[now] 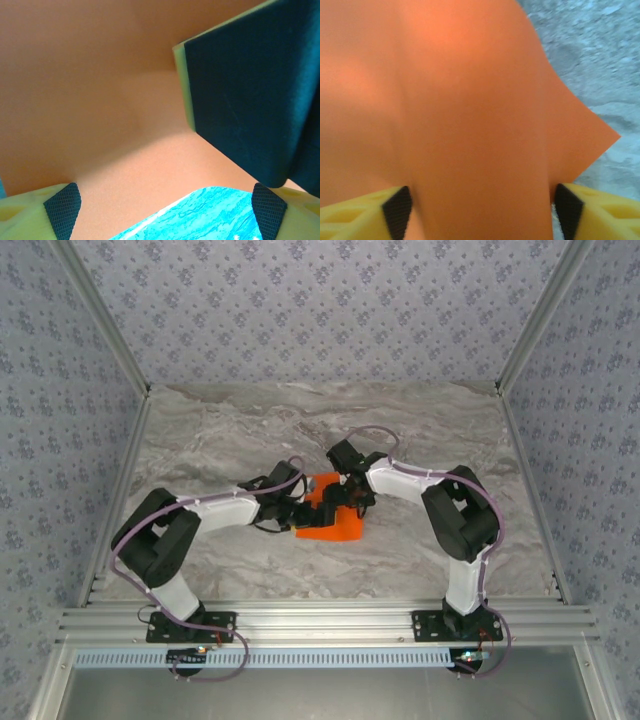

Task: Fold a paper plane with a square sheet of paper (fold left side to right side)
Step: Pick up the square sheet of paper from the center of the table.

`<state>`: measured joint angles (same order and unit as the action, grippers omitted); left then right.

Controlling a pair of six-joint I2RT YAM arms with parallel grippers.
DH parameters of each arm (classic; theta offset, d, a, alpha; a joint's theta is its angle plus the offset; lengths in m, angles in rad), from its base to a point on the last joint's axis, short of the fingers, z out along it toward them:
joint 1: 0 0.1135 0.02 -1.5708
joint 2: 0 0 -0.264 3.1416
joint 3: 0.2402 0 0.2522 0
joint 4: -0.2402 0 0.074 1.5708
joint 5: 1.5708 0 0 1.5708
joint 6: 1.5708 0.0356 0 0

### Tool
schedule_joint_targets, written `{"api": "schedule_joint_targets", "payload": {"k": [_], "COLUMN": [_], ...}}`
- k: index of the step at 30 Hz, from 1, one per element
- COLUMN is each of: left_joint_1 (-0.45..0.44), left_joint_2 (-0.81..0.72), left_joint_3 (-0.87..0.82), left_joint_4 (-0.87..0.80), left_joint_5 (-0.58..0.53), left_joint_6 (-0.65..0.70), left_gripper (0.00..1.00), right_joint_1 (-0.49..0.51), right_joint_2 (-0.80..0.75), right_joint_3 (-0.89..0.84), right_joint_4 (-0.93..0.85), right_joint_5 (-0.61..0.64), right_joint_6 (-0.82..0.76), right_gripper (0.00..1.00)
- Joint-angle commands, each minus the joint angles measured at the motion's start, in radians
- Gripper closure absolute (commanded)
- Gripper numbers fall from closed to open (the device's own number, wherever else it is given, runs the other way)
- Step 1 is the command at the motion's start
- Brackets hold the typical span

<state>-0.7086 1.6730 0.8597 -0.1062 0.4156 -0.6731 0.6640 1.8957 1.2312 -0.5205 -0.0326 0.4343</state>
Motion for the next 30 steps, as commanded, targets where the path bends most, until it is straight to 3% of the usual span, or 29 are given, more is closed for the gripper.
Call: {"api": "schedule_joint_targets", "payload": {"k": [1,3,8,13,18,22,30], "left_joint_1": [0.008,0.02,0.087,0.198,0.328,0.413,0.432], "left_joint_2": [-0.047,-0.068,-0.148,-0.262,-0.398,-0.505,-0.585], "left_joint_3": [-0.018,-0.021,-0.037,-0.081,-0.137,-0.172,-0.071], "left_joint_4": [0.057,0.073,0.085,0.086,0.095,0.154,0.226], "left_joint_5": [0.001,0.011,0.057,0.117,0.212,0.322,0.487], "left_joint_6": [-0.022,-0.025,-0.023,-0.013,0.006,0.006,0.037], "left_gripper": [0.08,0.08,0.08,0.08,0.08,0.07,0.05], "right_joint_1": [0.017,0.017,0.002,-0.022,-0.073,-0.154,-0.319], "right_joint_2": [-0.029,-0.038,-0.067,-0.124,-0.208,-0.298,-0.536], "right_joint_3": [-0.01,-0.016,-0.029,-0.089,-0.16,-0.226,-0.205], "right_joint_4": [-0.031,-0.022,0.01,0.092,0.208,0.322,0.261], "right_joint_5": [-0.083,-0.091,-0.147,-0.219,-0.384,-0.605,-0.962], "right_joint_6": [0.013,0.012,-0.007,-0.009,-0.033,-0.043,-0.131], "right_gripper": [0.33,0.35,0.56,0.71,0.75,0.76,0.77]}}
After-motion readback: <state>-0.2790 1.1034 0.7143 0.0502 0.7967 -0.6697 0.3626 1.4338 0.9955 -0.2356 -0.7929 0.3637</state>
